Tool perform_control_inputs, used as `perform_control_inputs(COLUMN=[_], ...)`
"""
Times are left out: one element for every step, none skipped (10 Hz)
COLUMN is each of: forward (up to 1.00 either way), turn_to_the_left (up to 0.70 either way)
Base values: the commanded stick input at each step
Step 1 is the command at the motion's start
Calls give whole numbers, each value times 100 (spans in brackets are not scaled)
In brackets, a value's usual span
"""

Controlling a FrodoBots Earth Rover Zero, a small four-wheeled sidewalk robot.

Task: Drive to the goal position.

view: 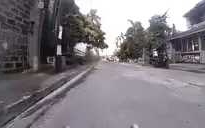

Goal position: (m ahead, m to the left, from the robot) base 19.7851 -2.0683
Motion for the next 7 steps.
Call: perform_control_inputs(forward=[100, 100, 100, 100, 100, 100, 100], turn_to_the_left=[0, 0, 0, 0, 0, 0, 0])
